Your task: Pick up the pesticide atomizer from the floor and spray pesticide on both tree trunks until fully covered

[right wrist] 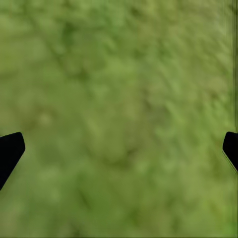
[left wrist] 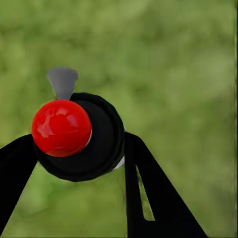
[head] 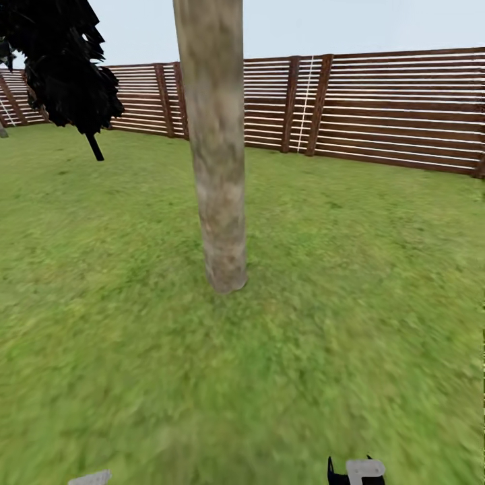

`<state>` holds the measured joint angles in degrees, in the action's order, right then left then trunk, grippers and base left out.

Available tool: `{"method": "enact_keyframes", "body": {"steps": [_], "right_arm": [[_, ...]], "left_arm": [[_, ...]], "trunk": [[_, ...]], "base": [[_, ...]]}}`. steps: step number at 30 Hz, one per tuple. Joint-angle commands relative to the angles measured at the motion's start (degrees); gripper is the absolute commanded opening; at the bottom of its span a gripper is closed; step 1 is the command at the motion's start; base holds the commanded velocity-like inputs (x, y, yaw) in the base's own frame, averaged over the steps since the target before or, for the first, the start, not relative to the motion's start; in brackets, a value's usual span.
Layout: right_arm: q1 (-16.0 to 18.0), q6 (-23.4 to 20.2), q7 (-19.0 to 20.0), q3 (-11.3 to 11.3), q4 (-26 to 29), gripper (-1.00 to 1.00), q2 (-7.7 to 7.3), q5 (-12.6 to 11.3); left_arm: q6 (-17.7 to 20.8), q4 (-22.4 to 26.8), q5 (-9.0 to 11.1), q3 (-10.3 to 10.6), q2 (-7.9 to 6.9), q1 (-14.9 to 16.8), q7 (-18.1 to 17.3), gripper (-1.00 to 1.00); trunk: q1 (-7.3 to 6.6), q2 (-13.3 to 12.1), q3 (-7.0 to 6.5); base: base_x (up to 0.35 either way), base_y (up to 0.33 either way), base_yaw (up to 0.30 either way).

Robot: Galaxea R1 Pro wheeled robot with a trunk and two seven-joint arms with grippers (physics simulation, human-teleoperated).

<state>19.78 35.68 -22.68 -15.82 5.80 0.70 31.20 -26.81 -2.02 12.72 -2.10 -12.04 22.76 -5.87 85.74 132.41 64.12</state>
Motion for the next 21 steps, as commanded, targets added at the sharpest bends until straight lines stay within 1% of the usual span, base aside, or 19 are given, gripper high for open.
{"method": "enact_keyframes", "body": {"steps": [1,7,10,14,19,21], "right_arm": [[0.0,0.0,0.0,0.0,0.0,1.00,0.00,0.0],[0.0,0.0,0.0,0.0,0.0,1.00,0.00,0.0],[0.0,0.0,0.0,0.0,0.0,1.00,0.00,0.0],[0.0,0.0,0.0,-0.1,0.0,1.00,-0.06,0.0],[0.0,-0.1,0.0,-0.1,0.1,1.00,-0.02,0.0],[0.0,-0.2,0.2,1.2,0.8,1.00,0.03,1.1]], "left_arm": [[0.0,0.0,0.0,0.0,-0.01,0.0,0.0,-1.00],[0.0,0.0,0.0,0.0,-0.11,0.0,0.0,-1.00],[0.0,0.0,0.0,0.0,-0.11,0.0,0.0,-1.00],[0.0,0.0,-0.1,-0.1,-0.24,0.0,0.1,-1.00],[-0.1,0.0,-0.1,-0.1,-0.26,0.0,0.0,-1.00],[0.2,1.9,-2.1,1.3,0.00,0.3,-0.3,-1.00]], "trunk": [[0.00,0.0,-0.05],[0.00,0.0,-0.44],[0.00,0.0,-0.67],[0.00,0.0,-0.98],[0.00,0.0,-1.04],[0.00,0.0,-1.04]], "base": [[0.342,0.000,-0.245],[0.342,0.000,-0.224],[0.342,0.000,-0.148],[0.342,0.000,-0.055],[0.311,0.000,-0.004],[0.014,0.000,0.000]]}}
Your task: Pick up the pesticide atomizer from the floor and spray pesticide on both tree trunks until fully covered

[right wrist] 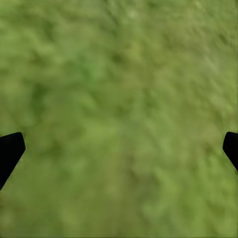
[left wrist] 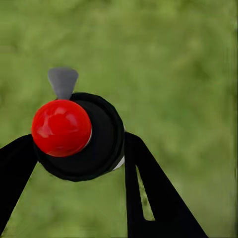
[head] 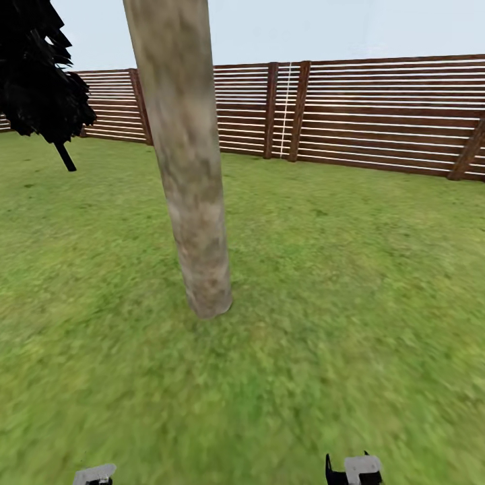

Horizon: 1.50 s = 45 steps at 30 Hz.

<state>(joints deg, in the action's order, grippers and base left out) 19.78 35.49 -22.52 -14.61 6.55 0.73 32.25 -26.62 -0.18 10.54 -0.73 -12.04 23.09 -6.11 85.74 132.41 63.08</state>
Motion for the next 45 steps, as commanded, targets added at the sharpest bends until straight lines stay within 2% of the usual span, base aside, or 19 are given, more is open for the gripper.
{"method": "enact_keyframes", "body": {"steps": [1,3,5,7,8,9,12,14,16,18,19,20,21,24,28,33,34,38,45], "right_arm": [[0.0,0.0,0.1,1.2,1.9,1.00,-0.02,1.6],[-0.1,-0.2,0.3,2.8,6.5,1.00,-0.03,4.8],[0.2,-1.3,3.8,3.3,10.2,1.00,0.02,7.1],[0.8,-2.1,11.4,3.5,12.9,1.00,0.05,7.8],[1.4,-2.9,17.8,3.5,14.8,1.00,0.08,8.0],[2.1,-4.5,25.8,3.6,17.3,1.00,0.08,8.1],[3.4,-8.0,41.1,3.6,23.0,1.00,0.06,8.5],[5.8,-10.5,52.1,3.6,24.4,1.00,-0.01,9.5],[8.1,-12.2,59.9,3.6,24.9,1.00,-0.02,10.1],[8.8,-12.8,62.7,3.6,24.9,1.00,-0.03,10.3],[9.0,-12.8,63.1,3.6,24.9,1.00,-0.03,10.3],[9.0,-12.9,63.3,3.6,24.9,1.00,-0.03,10.3],[9.0,-12.9,63.4,3.7,24.8,1.00,-0.03,10.4],[9.0,-12.9,64.6,4.3,24.5,1.00,-0.03,11.0],[9.0,-12.9,69.1,9.7,24.8,1.00,0.07,11.6],[9.0,-12.9,69.6,10.9,24.8,1.00,1.77,11.7],[9.0,-12.9,69.6,11.6,24.8,-1.00,2.26,11.7],[9.0,-12.9,69.6,16.3,24.9,-1.00,3.09,11.7],[9.0,-12.9,69.6,17.2,24.9,-1.00,5.76,11.7]], "left_arm": [[0.2,2.6,-2.1,1.0,-0.10,0.5,-0.3,-1.00],[0.6,7.5,-6.0,2.1,-0.31,0.8,-0.6,-1.00],[0.8,10.7,-11.3,2.4,-0.43,0.9,-1.6,-1.00],[0.9,12.0,-17.1,2.5,-0.41,0.9,-5.1,-1.00],[1.6,13.0,-21.2,2.4,-0.35,1.2,-8.7,-1.00],[3.6,14.6,-25.8,2.4,-0.15,2.0,-13.2,-1.00],[10.6,20.5,-34.5,2.7,0.13,2.9,-22.9,-1.00],[14.6,26.5,-38.5,2.8,0.13,3.1,-32.1,-1.00],[18.8,31.6,-40.3,2.9,-0.19,3.1,-40.8,-1.00],[21.9,35.8,-42.3,3.1,-0.71,3.8,-49.0,-1.00],[22.4,36.5,-44.3,3.1,-0.78,4.5,-51.8,-1.00],[22.6,36.7,-45.5,3.1,-0.74,4.7,-52.7,-1.00],[22.9,37.0,-48.4,3.0,-0.54,5.0,-53.8,-1.00],[23.1,37.1,-50.7,3.1,-0.17,5.2,-54.3,-1.00],[23.2,37.1,-53.4,3.1,0.21,5.2,-55.5,-1.00],[23.1,37.1,-54.5,3.1,0.66,5.2,-55.9,-1.00],[23.1,37.1,-54.7,3.2,0.99,5.2,-55.9,-1.00],[23.2,37.1,-57.2,3.2,2.95,5.2,-55.9,-1.00],[25.3,37.2,-61.4,3.2,6.35,5.2,-55.9,-1.00]], "trunk": [[0.00,0.0,0.01],[0.00,0.0,0.01],[0.00,0.0,0.01],[0.00,0.0,0.01],[0.00,0.0,0.01],[0.00,0.0,0.01],[0.00,0.0,0.01],[0.00,0.0,0.01],[0.00,0.0,0.01],[0.00,0.0,0.01],[0.00,0.0,0.01],[0.00,0.0,0.01],[0.00,0.0,0.01],[0.00,0.0,0.01],[0.00,0.0,0.01],[0.00,0.0,0.01],[0.00,0.0,0.01],[0.00,0.0,0.01],[0.00,0.0,0.01]], "base": [[0.004,0.000,0.000],[0.002,0.000,0.000],[0.000,0.000,0.000],[0.000,0.000,0.000],[0.000,0.000,0.000],[0.000,0.000,0.000],[0.000,0.000,0.000],[0.000,0.000,0.000],[0.000,0.000,0.000],[0.000,0.000,0.000],[0.000,0.000,0.000],[0.000,0.000,0.000],[0.000,0.000,0.000],[0.000,0.000,0.000],[0.000,0.000,0.000],[0.000,0.000,0.000],[0.000,0.000,0.000],[0.000,0.000,0.000],[0.000,0.000,0.000]]}}
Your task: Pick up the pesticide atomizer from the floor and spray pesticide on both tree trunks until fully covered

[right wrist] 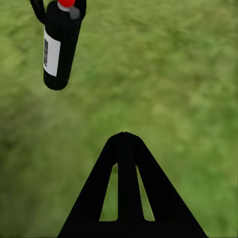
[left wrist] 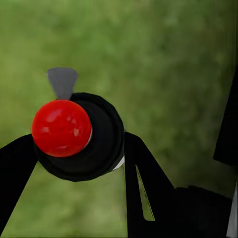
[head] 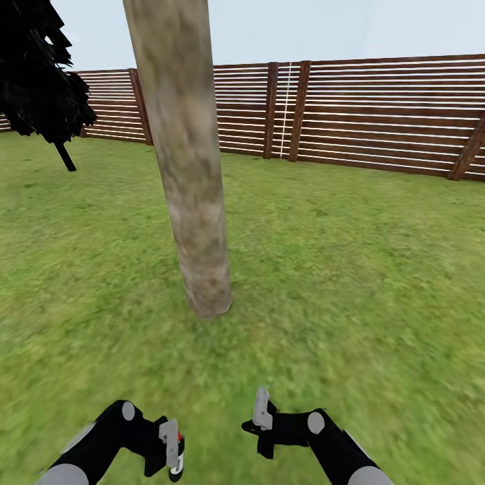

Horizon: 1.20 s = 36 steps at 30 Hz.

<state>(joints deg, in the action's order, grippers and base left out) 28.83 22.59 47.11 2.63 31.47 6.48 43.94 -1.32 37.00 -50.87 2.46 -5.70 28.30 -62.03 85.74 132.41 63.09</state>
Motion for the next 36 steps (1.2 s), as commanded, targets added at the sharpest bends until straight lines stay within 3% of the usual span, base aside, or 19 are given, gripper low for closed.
{"method": "enact_keyframes", "body": {"steps": [1,8,28,34,36], "right_arm": [[0.0,0.0,0.0,0.0,0.0,-1.00,0.22,0.0],[0.0,0.0,1.6,0.1,0.1,-1.00,1.97,0.0],[0.0,0.0,2.5,0.1,0.9,-1.00,2.84,0.0],[0.0,0.0,2.5,0.1,0.8,-1.00,2.82,0.0],[0.0,0.0,2.5,0.1,0.8,-1.00,2.77,0.1]], "left_arm": [[0.4,0.0,-0.3,0.0,0.50,0.0,0.0,-1.00],[0.8,0.1,-4.4,0.0,3.62,0.1,0.0,-1.00],[0.6,1.7,-4.7,0.0,7.53,0.4,0.1,-1.00],[-0.2,1.7,-4.5,0.1,7.80,0.4,-0.3,-1.00],[-1.6,1.7,-4.4,1.2,7.76,0.4,-1.1,-1.00]], "trunk": [[0.00,0.0,0.00],[0.00,0.0,0.00],[0.00,0.0,0.00],[0.00,0.0,0.00],[0.00,0.0,0.00]], "base": [[0.000,0.000,0.000],[0.000,0.000,0.000],[0.000,0.000,0.000],[0.000,0.000,0.000],[0.000,0.000,0.000]]}}
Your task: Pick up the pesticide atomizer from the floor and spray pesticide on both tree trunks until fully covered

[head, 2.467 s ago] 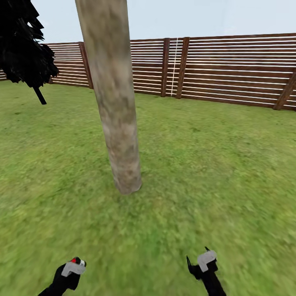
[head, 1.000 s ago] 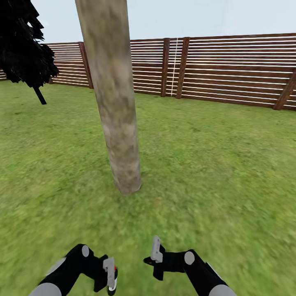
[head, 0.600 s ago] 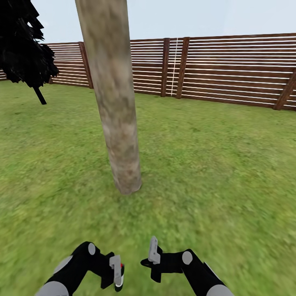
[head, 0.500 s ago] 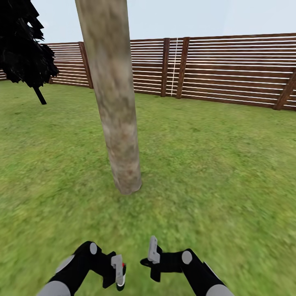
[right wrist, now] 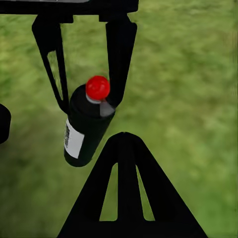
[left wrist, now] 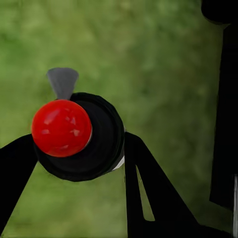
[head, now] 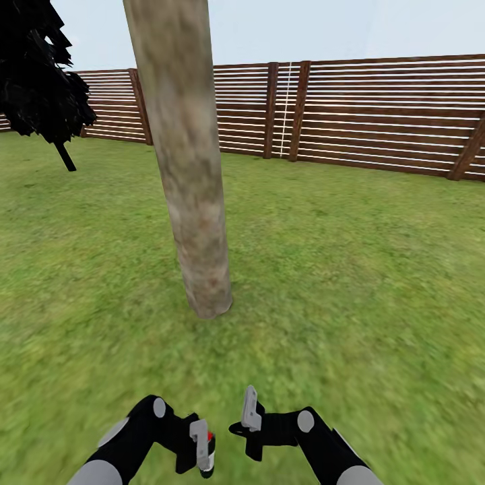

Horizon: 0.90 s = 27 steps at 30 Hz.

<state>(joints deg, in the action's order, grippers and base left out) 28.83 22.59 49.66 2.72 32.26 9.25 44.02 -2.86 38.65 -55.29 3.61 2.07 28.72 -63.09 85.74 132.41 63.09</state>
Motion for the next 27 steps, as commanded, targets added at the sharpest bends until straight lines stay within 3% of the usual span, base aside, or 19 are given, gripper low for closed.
{"method": "enact_keyframes", "body": {"steps": [1,5,10,27], "right_arm": [[0.0,0.0,0.0,0.0,0.0,-1.00,-0.01,0.0],[0.0,0.0,0.0,0.0,0.0,-1.00,-0.02,0.0],[0.0,0.0,0.0,0.0,0.0,-1.00,-0.02,0.0],[0.0,0.0,0.0,0.0,-0.1,-1.00,-0.02,0.0]], "left_arm": [[-1.2,0.0,0.1,1.0,-0.03,0.0,-1.3,-1.00],[-2.2,0.0,0.4,1.7,0.11,0.0,-2.5,-1.00],[-2.2,0.0,0.4,1.8,1.83,0.3,-2.6,-1.00],[-2.3,0.1,0.9,1.7,3.10,1.5,-2.6,-1.00]], "trunk": [[0.00,0.0,0.00],[0.00,0.0,0.00],[0.00,0.0,0.00],[0.00,0.0,0.00]], "base": [[0.000,0.000,0.000],[0.000,0.000,0.000],[0.000,0.000,0.000],[0.000,0.000,0.000]]}}
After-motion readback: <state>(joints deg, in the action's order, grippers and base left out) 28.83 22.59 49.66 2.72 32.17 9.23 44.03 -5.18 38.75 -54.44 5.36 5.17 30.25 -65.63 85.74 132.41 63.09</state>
